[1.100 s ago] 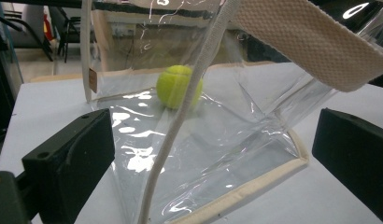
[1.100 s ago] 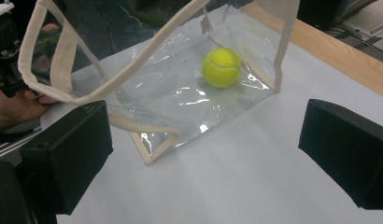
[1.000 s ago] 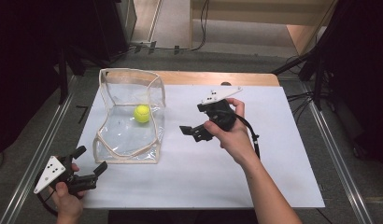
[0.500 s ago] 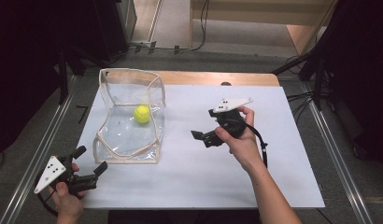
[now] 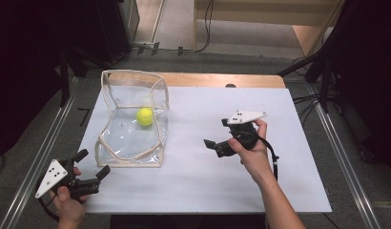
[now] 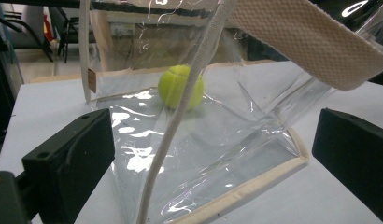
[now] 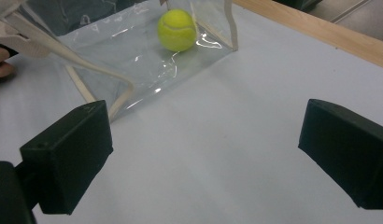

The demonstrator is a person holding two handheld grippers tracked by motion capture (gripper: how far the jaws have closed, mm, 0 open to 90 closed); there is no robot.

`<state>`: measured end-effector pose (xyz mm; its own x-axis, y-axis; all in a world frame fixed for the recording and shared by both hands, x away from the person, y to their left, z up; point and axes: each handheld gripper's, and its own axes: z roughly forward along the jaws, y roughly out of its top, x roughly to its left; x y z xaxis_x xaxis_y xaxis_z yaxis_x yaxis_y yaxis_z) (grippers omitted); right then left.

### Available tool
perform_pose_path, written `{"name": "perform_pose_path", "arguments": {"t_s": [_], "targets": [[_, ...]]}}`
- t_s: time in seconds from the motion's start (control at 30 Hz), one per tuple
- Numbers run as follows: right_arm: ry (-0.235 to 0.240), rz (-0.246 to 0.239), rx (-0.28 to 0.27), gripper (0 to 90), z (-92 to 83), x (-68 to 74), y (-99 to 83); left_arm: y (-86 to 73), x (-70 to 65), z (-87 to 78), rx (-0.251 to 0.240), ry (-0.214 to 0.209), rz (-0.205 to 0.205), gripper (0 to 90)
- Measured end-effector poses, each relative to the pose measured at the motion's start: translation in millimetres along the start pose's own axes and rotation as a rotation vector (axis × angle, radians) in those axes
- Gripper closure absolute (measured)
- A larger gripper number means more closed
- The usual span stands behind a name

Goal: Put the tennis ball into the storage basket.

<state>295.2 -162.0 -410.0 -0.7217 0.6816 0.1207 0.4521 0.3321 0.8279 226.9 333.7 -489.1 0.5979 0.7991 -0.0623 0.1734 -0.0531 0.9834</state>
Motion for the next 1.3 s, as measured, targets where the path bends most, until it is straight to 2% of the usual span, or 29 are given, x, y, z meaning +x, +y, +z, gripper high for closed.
{"name": "perform_pose_path", "arguments": {"t_s": [0.47, 0.67, 1.3], "targets": [[-0.021, 0.049, -0.054, 1.1, -12.8, -15.1, -35.8, 0.0, -0.7, 0.1, 0.000, -0.004, 0.009, 0.0], [-0.044, 0.064, -0.079, 1.1, -21.3, -22.9, -49.0, 0.1, -0.8, 0.2, 0.003, -0.002, 0.011, 0.0], [-0.107, 0.121, -0.114, 1.1, -43.4, -40.4, -91.3, 0.0, -0.9, 0.3, 0.004, 0.000, 0.008, 0.0]]}}
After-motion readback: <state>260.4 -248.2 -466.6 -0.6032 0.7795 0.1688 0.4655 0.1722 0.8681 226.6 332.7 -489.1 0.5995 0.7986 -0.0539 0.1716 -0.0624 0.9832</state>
